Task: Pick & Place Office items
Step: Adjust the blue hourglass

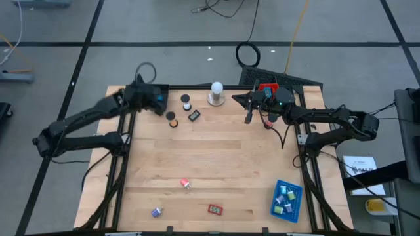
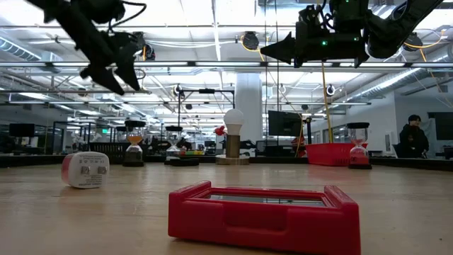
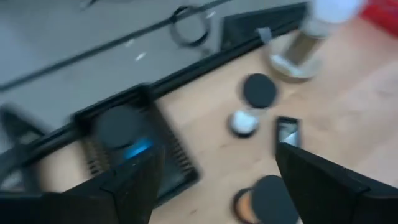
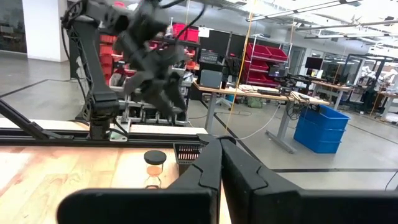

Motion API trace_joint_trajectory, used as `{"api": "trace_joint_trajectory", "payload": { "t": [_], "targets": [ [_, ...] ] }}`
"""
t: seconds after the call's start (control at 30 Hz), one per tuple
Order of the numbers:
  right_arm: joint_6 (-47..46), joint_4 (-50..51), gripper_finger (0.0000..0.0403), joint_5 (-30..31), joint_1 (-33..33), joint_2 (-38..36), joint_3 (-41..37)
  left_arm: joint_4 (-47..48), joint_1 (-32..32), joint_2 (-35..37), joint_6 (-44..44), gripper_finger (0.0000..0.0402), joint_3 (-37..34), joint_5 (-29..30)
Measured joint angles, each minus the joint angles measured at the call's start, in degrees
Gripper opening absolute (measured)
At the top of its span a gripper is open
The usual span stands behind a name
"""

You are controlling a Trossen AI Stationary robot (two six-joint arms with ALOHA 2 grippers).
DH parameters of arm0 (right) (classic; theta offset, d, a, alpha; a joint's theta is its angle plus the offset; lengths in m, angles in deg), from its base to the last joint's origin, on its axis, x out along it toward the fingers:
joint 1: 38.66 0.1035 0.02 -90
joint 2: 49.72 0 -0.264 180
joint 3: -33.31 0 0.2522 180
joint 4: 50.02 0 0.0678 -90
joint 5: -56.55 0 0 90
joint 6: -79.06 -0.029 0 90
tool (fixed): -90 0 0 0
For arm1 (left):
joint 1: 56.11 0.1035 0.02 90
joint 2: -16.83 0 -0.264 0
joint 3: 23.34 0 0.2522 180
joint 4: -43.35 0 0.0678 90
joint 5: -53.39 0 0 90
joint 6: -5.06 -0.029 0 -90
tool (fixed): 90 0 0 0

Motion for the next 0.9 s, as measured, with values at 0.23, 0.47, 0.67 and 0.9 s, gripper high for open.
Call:
{"api": "trace_joint_trajectory", "payload": {
  "t": [0.23,0.47,0.67,0.9],
  "targets": [
    [0.00,-0.59,0.0000,-0.02,0.00,0.00,0.00,15.48,11.83,-9.84,-4.10,0.0312,11.54,-3.70],
    [0.03,-0.87,0.0000,-0.02,0.75,0.00,0.00,16.14,17.06,-24.37,-13.62,0.0345,16.88,-7.49],
    [0.02,-0.48,0.0000,-0.07,0.90,0.00,0.00,16.09,20.68,-30.54,-16.83,0.0357,19.66,-6.46],
    [0.17,-0.42,0.0000,-0.04,0.90,0.00,0.00,14.26,23.37,-34.42,-18.63,0.0348,19.72,-8.48]
  ]
}}
